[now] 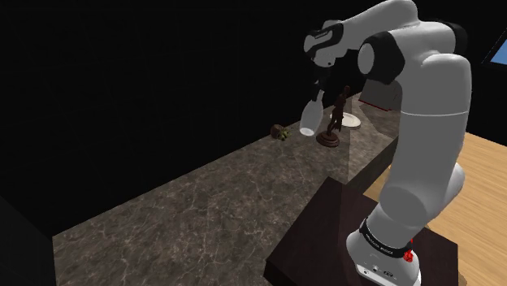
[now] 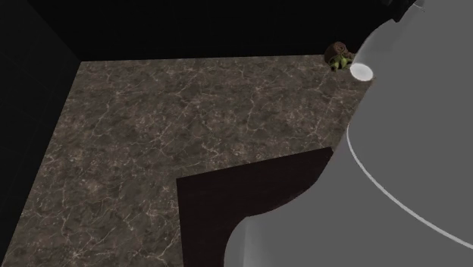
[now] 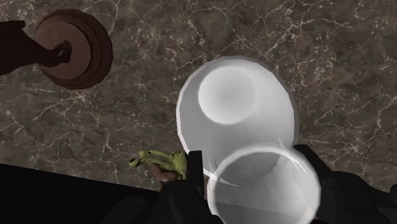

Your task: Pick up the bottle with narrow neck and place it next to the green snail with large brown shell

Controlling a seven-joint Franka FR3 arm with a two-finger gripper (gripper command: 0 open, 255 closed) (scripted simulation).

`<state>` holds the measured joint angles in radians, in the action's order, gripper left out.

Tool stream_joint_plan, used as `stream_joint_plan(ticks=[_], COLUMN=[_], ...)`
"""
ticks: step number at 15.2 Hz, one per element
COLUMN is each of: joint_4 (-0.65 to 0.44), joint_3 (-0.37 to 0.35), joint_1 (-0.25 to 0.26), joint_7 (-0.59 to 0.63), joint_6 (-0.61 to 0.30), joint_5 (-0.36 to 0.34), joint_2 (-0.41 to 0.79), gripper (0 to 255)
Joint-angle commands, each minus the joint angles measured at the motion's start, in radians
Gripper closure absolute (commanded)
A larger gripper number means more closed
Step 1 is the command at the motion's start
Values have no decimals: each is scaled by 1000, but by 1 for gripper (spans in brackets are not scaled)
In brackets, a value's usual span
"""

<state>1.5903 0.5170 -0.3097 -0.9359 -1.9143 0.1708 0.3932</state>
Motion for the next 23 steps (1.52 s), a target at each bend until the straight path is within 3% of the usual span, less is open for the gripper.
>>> stream_joint_plan(ticks=[1, 6, 23], joint_4=[-107, -442, -306], joint_3=[-7, -38, -59], joint_1=[-49, -191, -180], joint_7=[-38, -87, -106], joint_6=[23, 129, -60], joint_5=[40, 114, 141], joint_2=[91, 326, 384], gripper=[255, 255, 255])
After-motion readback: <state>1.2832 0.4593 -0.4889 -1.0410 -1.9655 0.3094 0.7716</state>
